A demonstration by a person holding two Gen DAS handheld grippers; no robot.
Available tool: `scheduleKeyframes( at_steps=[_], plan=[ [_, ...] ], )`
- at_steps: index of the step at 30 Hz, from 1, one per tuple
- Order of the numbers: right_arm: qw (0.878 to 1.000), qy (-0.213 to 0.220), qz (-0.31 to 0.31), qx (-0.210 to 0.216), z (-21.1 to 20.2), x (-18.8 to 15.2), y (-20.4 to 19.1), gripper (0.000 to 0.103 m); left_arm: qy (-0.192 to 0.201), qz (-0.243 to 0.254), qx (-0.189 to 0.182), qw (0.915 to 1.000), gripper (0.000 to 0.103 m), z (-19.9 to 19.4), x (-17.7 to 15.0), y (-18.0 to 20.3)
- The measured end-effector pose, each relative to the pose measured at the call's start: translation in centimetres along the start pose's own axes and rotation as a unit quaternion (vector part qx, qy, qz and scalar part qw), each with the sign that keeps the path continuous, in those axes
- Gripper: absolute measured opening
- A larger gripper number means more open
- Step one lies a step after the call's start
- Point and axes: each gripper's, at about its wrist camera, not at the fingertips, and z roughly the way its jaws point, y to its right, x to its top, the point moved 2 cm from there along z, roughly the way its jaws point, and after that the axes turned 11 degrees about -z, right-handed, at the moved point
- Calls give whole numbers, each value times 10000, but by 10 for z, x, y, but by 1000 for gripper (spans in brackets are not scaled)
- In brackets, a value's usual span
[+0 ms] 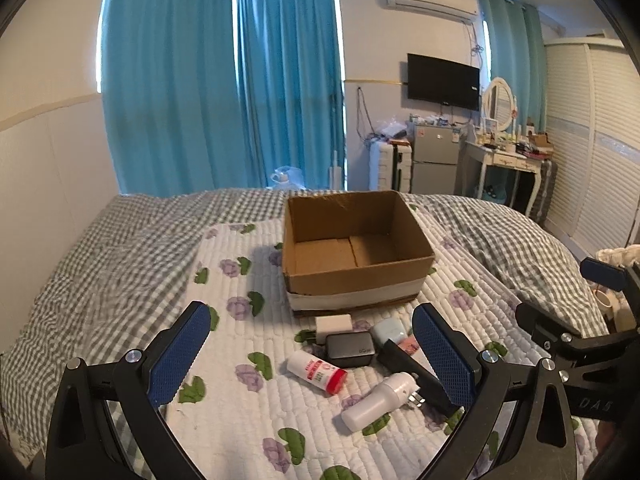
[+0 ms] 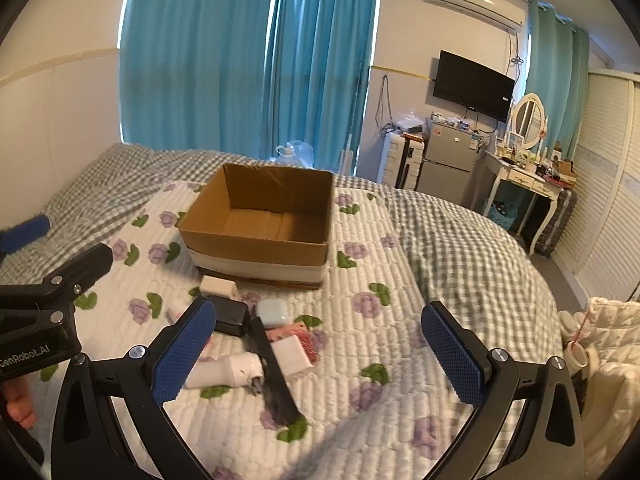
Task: Organize rigid objects
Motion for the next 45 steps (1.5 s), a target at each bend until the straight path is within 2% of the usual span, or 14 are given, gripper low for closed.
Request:
scheduleKeyframes(
  at_steps=[5,9,12,16,18,20,22,26,27,28,30,34,38,45],
  plan=[
    [9996,-228,-152,65,16,-5,11,103,-398,14,-49,9992,103,28,-13,3],
    [9983,-494,-172,238,51,-20,16,103,-971,123,83,9952,103,67,-49,6],
    [9955,-773,-17,551,81,-40,14,103,-1451,291,137,9889,101,98,-82,10],
    [9922,-1047,7,682,106,-56,9,103,-2073,374,-122,9775,92,126,-115,21],
    [9913,-1085,58,743,111,-59,10,103,-2212,526,-127,9737,82,134,-126,28],
    [9910,-1105,81,757,114,-60,9,103,-2351,639,-299,9694,78,140,-135,35],
    [9902,-1161,75,771,117,-62,8,103,-2419,670,-423,9671,75,143,-141,42],
    [9885,-1290,87,778,124,-66,7,103,-2344,834,-391,9678,69,143,-144,45],
    [9882,-1313,96,778,125,-67,6,103,-2343,786,-433,9680,63,140,-143,43],
    [9881,-1327,98,773,125,-67,6,103,-2339,728,-450,9685,47,135,-141,40],
    [9880,-1343,80,760,125,-68,5,103,-2295,588,-610,9696,36,128,-132,30],
    [9854,-1451,42,892,132,-70,-2,102,-2072,506,-742,9742,34,109,-116,21],
    [9795,-1634,-13,1180,146,-71,-10,93,-1954,556,-666,9769,33,102,-108,14],
    [9585,-2269,-355,1686,190,-84,-34,80,-1981,328,-688,9772,33,103,-101,0]
  ],
)
